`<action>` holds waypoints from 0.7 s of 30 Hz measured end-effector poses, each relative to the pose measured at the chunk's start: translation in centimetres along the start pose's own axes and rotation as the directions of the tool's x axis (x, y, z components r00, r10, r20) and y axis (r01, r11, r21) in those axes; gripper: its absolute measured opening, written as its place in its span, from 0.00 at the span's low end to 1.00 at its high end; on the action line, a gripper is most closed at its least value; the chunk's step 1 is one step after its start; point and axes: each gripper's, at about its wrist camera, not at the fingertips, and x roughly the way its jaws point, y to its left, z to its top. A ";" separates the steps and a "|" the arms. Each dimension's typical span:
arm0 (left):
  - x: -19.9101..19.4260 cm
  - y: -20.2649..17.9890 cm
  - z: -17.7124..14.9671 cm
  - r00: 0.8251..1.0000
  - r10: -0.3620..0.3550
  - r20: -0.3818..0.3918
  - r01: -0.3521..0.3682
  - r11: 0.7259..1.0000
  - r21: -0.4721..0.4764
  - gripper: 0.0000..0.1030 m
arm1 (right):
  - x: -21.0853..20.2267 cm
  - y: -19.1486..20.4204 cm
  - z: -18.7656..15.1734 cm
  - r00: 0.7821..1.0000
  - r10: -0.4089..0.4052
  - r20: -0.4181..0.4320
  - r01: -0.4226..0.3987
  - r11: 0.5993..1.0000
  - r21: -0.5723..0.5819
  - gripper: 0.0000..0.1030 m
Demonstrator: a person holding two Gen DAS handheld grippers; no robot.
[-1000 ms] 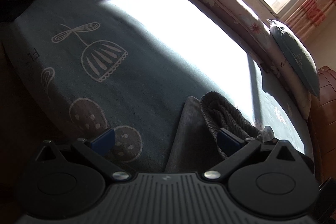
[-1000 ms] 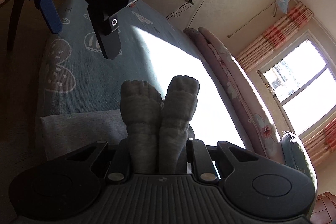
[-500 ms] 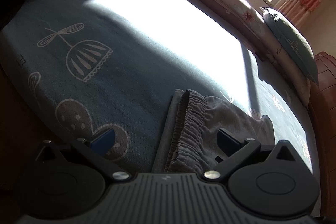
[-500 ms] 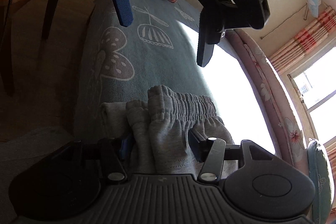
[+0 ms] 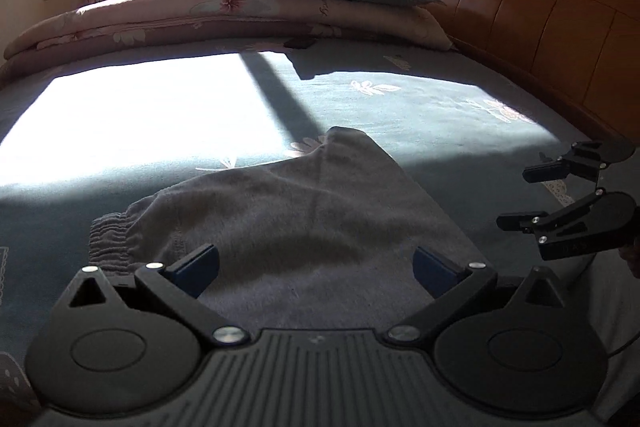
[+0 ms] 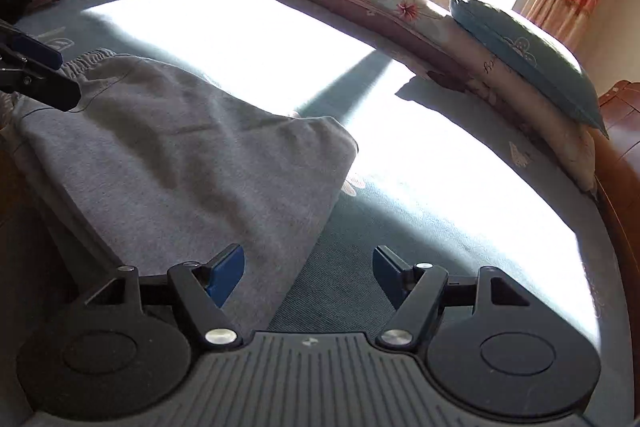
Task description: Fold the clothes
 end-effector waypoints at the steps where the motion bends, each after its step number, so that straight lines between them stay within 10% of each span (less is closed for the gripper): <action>1: 0.3 -1.6 -0.3 1.000 -0.003 0.014 0.001 0.997 0.081 0.99 | -0.1 -1.4 -1.6 1.000 -0.021 -0.016 0.022 0.998 0.062 0.73; 5: 1.3 -7.7 -1.5 0.997 -0.007 0.081 -0.025 0.925 0.380 0.99 | 0.4 -3.8 -5.1 0.999 -0.035 -0.029 0.042 0.963 0.266 0.74; 12: 4.9 -14.1 -4.5 0.992 0.069 0.106 -0.126 0.638 0.760 0.99 | 2.1 -4.7 -6.3 0.999 0.037 -0.003 -0.033 0.931 0.364 0.74; 15: 5.9 -14.7 -5.1 0.984 0.129 0.126 -0.177 0.557 0.812 0.99 | 1.9 -4.9 -6.5 0.999 0.053 0.010 -0.053 0.930 0.365 0.74; 21: 5.5 -14.3 -3.9 0.977 0.155 0.144 -0.207 0.557 0.804 0.99 | 1.1 -4.7 -7.1 0.996 0.081 0.041 -0.091 0.930 0.357 0.74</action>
